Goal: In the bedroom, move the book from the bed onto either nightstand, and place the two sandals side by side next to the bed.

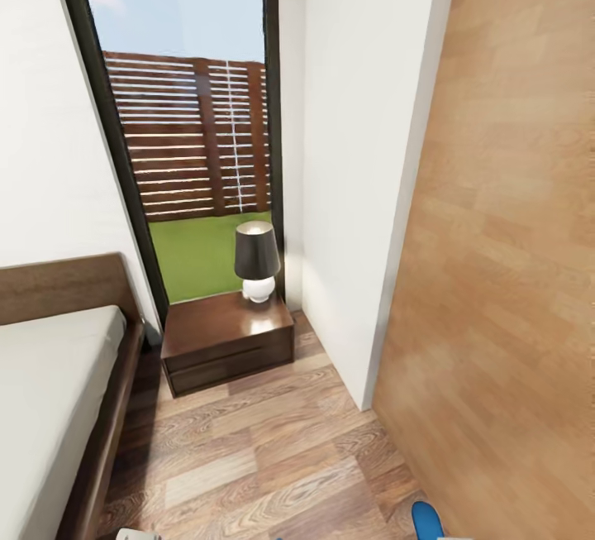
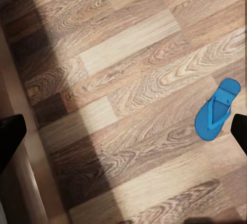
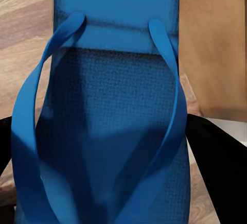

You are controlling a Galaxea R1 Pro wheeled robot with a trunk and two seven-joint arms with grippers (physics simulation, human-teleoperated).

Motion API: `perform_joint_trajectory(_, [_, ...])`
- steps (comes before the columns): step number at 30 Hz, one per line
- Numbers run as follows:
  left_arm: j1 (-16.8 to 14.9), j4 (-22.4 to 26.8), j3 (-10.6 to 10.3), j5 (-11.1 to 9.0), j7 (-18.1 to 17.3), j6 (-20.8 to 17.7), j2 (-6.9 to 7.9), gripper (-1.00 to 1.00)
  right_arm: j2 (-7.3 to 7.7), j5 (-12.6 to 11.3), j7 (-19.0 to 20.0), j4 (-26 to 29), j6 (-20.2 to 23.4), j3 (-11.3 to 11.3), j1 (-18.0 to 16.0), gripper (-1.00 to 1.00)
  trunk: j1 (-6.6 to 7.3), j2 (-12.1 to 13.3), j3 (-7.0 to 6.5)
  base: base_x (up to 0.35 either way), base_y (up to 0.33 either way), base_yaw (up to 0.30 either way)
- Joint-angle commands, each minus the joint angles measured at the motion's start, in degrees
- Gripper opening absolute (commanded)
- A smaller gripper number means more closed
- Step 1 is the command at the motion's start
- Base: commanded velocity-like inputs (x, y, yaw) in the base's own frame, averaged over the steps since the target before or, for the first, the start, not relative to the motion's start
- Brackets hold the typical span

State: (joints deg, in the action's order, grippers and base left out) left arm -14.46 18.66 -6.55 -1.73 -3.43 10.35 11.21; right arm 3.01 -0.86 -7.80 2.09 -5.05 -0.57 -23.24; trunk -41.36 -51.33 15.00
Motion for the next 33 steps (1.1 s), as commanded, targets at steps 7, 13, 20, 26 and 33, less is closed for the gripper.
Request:
perform_joint_trajectory(7, [-0.04,-0.03,-0.34,-0.18,0.00,0.20,0.06,1.00,-0.02,-0.19,-0.11,-0.07,-0.22,-0.04,-0.05,-1.00,-0.01,-0.05,0.07,0.105,0.004,-0.039])
perform_joint_trajectory(13, [-0.04,-0.03,-0.33,-0.20,0.00,0.20,0.07,1.00,0.00,-0.19,-0.11,-0.07,-0.22,-0.04,-0.05,-1.00,-0.01,-0.05,0.08,0.035,0.023,-0.030])
perform_joint_trajectory(20, [-0.04,-0.03,-0.33,-0.20,0.00,0.19,0.08,1.00,-0.02,-0.19,-0.11,-0.07,-0.22,-0.04,-0.05,-1.00,-0.01,-0.05,0.16,0.095,0.099,-0.118])
perform_joint_trajectory(26, [-0.04,-0.03,-0.31,-0.20,0.00,0.19,0.12,1.00,0.01,-0.19,-0.11,-0.07,-0.22,-0.04,-0.05,-1.00,-0.01,-0.05,0.17,0.079,0.051,-0.031])
perform_joint_trajectory(33, [-0.04,-0.03,-0.30,-0.19,0.00,0.19,0.11,1.00,-0.01,-0.19,-0.11,-0.07,-0.22,-0.04,-0.05,-1.00,-0.01,-0.05,0.17,0.060,0.040,-0.174])
